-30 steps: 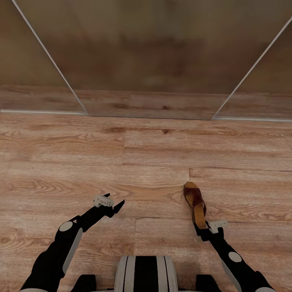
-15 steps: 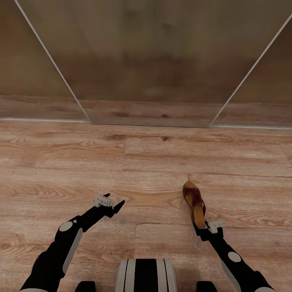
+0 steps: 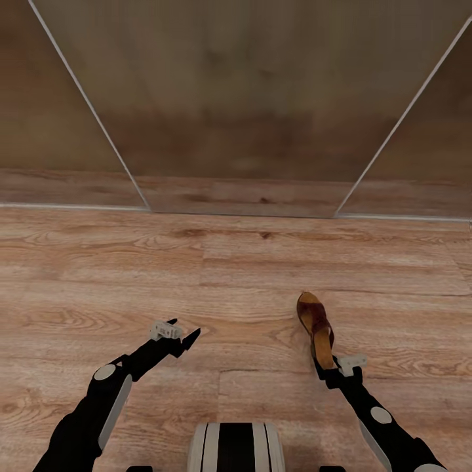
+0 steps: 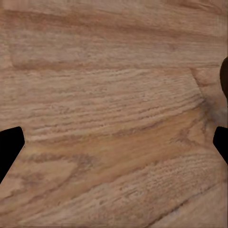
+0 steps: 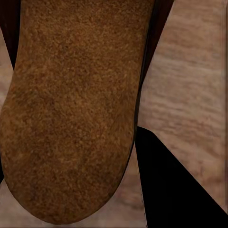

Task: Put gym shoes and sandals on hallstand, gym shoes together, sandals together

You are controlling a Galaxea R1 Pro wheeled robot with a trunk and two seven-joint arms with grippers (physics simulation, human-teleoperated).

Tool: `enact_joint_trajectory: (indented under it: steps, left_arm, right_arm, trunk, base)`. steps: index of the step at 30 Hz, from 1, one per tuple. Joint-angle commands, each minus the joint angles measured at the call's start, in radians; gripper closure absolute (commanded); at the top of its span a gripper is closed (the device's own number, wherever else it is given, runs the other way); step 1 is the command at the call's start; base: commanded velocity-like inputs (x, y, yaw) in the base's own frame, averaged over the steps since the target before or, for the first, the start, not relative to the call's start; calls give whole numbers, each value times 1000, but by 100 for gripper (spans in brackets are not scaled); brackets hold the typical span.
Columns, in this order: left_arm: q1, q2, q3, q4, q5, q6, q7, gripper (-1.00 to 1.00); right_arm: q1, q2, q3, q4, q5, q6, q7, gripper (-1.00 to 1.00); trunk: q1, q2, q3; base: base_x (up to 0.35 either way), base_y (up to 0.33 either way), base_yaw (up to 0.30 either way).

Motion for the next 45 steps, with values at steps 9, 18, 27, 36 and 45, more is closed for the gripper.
enact_joint_trajectory:
  steps: [9, 18, 27, 36, 45]
  left_arm:
    - [156, 17, 209, 7, 0, 4, -7, -100]
    - [345, 22, 326, 105, -2, -211, 0, -100]
    - [366, 24, 458, 226, -2, -313, 3, -100]
    - [368, 21, 511, 269, -3, -324, 17, -100]
    - [369, 14, 510, 292, -29, -338, 71, -100]
  right_arm:
    - [0, -1, 6, 2, -11, -4, 2, 100]
    - [1, -6, 5, 11, -9, -5, 2, 100]
    - [56, -16, 5, 22, -9, -13, 3, 100]
    - [223, -14, 6, 24, -13, -203, 3, 100]
    - [298, -5, 6, 29, -15, -260, 2, 100]
  trunk:
    - [-4, 2, 35]
    - [-8, 4, 83]
    - [-12, 6, 132]
    - [-16, 8, 181]
    - [-20, 10, 230]
  base:
    - [0, 0, 0]
    - [0, 0, 0]
    - [0, 0, 0]
    - [0, 0, 0]
    - [0, 0, 0]
